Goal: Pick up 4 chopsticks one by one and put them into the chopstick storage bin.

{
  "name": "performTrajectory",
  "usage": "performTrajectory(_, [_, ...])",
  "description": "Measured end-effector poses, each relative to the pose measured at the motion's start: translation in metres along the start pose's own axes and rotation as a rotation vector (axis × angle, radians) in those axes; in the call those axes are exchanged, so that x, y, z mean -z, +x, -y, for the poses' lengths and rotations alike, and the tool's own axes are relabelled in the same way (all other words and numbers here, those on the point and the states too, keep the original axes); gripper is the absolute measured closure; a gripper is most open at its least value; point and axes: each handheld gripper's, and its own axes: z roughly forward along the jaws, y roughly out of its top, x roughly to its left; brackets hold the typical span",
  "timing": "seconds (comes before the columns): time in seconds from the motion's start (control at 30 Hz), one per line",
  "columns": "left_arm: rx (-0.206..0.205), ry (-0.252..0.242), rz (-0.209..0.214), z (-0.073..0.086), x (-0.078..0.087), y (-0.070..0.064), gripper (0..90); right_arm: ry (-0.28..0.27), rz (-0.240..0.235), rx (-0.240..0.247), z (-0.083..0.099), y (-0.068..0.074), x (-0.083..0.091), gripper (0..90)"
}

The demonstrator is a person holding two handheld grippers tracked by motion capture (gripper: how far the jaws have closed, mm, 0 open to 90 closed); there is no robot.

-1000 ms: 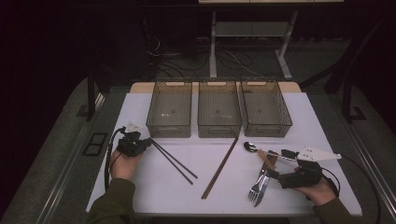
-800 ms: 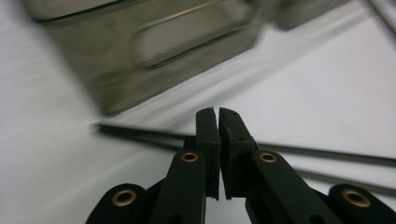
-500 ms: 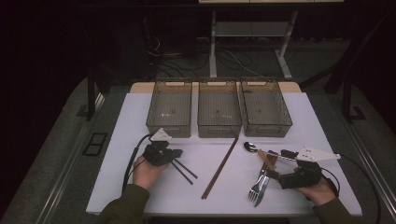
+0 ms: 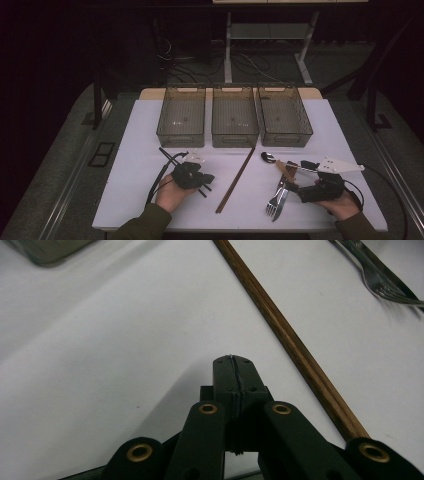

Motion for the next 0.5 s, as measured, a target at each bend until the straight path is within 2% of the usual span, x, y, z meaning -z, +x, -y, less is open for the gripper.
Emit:
performTrajectory(0.23, [-0.016, 0.039, 0.027, 0.0012, -0.0052, -0.0064, 89.8, -0.002, 0.002, -0.003, -0.0001, -0.0003, 0.0002, 3.6])
performTrajectory(0.5, [-0.014, 0.062, 0.032, 0.0032, -0.006, -0.0084, 89.8, -0.004, 0.003, -0.002, -0.0001, -0.0004, 0.0004, 3.6])
